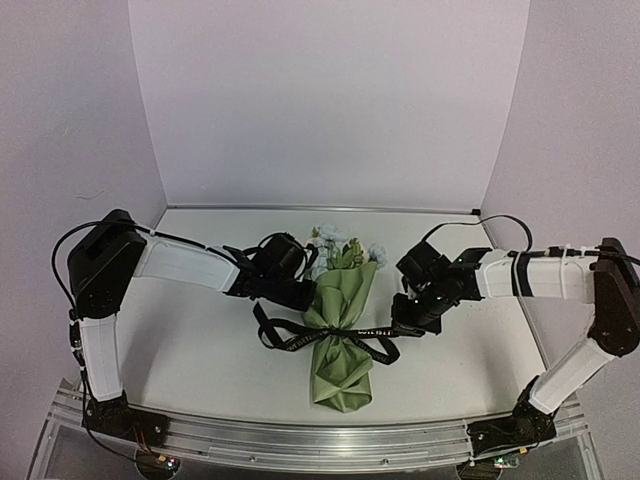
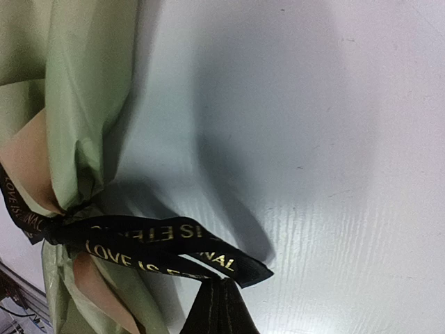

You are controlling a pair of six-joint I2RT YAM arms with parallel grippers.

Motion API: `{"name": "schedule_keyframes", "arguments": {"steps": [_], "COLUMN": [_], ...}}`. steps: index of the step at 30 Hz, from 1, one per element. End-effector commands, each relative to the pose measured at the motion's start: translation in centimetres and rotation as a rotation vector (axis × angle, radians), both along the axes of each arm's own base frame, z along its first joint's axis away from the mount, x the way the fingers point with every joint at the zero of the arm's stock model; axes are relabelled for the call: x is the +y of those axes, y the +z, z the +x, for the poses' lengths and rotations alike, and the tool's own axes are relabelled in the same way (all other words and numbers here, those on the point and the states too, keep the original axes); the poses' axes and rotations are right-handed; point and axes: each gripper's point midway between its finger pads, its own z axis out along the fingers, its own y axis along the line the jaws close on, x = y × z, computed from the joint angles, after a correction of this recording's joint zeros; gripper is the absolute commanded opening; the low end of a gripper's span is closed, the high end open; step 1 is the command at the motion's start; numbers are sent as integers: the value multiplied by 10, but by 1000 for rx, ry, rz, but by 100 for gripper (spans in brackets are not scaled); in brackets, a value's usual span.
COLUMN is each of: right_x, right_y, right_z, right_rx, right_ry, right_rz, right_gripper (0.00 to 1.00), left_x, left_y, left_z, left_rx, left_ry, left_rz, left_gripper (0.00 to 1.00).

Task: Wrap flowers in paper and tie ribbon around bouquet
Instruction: Adjust the ribbon on the folded bouquet.

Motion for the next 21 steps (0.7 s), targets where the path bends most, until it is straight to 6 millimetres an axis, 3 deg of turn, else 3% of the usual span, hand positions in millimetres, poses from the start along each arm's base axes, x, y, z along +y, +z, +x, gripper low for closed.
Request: {"name": "schedule_keyframes", "arguments": {"steps": [1, 11, 21], "right_x": [-18, -61, -81], "right_y": [3, -2, -1], "right_z": [3, 12, 21], "right_rx": [-9, -25, -54], "right_ry": [-13, -88, -123], "right_rz": [2, -35, -63], "right_gripper": [0, 0, 0], "left_x": [4, 8, 10], "left_y": [23, 21, 21], "left_z": [1, -2, -3], "left_rx": [-53, -57, -58], "left_ry": [-30, -55, -71], "left_rz": [-1, 25, 37], "left_gripper": [0, 0, 0]}}
